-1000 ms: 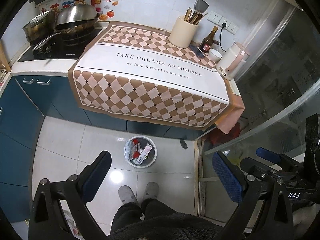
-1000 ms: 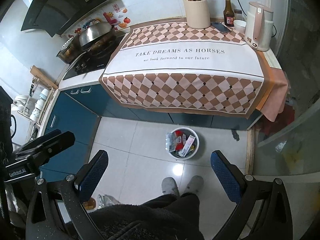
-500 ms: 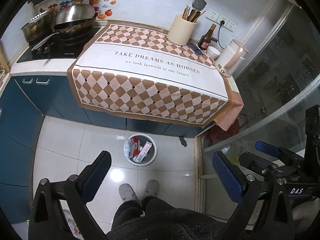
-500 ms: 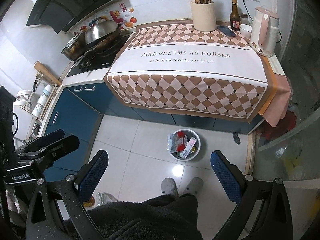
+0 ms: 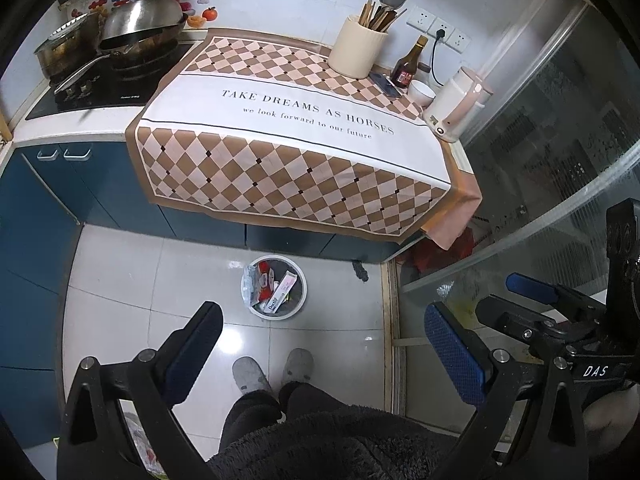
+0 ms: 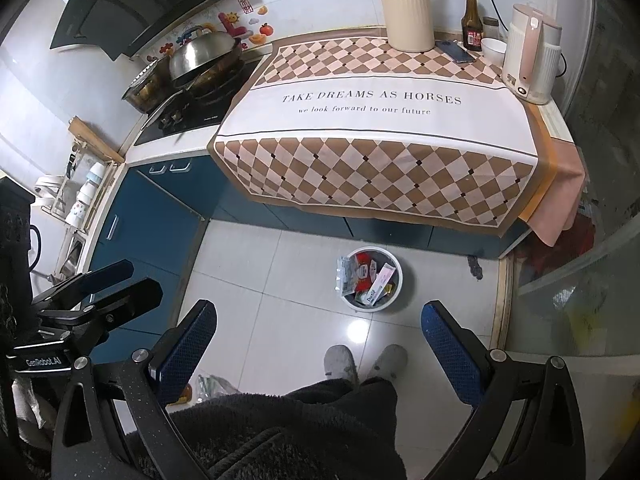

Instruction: Collect trash

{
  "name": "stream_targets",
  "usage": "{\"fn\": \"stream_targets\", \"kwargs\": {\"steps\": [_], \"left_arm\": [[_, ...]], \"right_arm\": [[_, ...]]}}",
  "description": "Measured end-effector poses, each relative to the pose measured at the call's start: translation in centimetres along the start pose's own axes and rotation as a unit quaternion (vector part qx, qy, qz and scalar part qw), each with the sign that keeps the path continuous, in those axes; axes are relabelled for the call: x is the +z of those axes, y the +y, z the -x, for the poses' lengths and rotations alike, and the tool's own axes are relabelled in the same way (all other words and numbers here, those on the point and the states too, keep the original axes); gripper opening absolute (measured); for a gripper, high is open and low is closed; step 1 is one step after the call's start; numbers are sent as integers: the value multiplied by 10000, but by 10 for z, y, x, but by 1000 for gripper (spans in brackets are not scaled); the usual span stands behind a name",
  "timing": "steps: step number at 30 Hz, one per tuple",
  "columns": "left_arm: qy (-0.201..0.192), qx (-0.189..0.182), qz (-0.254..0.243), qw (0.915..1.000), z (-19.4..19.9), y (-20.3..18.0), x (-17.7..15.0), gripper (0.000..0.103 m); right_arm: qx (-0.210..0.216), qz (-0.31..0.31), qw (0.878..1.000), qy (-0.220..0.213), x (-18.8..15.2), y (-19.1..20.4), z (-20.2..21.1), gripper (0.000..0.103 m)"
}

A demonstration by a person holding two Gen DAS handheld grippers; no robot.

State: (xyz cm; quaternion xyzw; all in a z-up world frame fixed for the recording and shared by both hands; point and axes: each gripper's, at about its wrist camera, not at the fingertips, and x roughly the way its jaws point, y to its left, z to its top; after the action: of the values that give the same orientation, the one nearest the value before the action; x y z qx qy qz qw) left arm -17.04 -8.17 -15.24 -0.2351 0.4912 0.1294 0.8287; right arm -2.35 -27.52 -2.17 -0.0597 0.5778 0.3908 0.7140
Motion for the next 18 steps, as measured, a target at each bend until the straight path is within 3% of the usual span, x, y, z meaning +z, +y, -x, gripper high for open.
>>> {"fn": "stream_targets", "kwargs": {"steps": [18], "left_arm": [[75, -93, 169, 9998, -3, 1, -1, 103]], "right_arm": [[168, 24, 9998, 122, 4, -3, -4, 103]]}}
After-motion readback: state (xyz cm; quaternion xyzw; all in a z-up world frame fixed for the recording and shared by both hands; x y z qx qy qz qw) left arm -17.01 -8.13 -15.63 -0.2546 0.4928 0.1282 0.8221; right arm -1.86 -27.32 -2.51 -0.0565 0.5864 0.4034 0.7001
